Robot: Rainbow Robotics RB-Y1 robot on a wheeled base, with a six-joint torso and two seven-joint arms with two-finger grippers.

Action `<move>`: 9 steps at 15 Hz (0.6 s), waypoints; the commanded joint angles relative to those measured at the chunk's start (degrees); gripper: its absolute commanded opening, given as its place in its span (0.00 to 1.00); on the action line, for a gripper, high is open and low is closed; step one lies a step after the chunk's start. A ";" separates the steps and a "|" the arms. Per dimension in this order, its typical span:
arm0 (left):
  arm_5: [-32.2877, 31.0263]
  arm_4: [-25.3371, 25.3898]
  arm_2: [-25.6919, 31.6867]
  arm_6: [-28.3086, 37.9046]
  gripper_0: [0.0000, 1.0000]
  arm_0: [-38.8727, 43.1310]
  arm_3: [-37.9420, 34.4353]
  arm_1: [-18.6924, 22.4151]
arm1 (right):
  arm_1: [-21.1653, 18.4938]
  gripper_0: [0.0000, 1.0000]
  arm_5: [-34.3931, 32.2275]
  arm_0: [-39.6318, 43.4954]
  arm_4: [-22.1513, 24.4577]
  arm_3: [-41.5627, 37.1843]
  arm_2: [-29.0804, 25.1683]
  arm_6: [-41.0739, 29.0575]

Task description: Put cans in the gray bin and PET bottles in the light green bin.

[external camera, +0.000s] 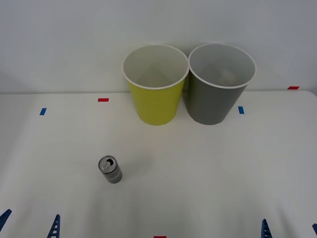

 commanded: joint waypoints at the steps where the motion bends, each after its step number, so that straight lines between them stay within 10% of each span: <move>1: -2.22 0.12 0.08 -0.09 1.00 -0.26 0.24 2.34 | 0.00 1.00 0.00 0.00 0.00 0.00 0.00 0.00; 9: -10.31 1.79 -7.04 -0.27 1.00 -12.74 12.19 17.19 | 0.00 1.00 0.00 0.00 0.00 0.00 0.00 0.00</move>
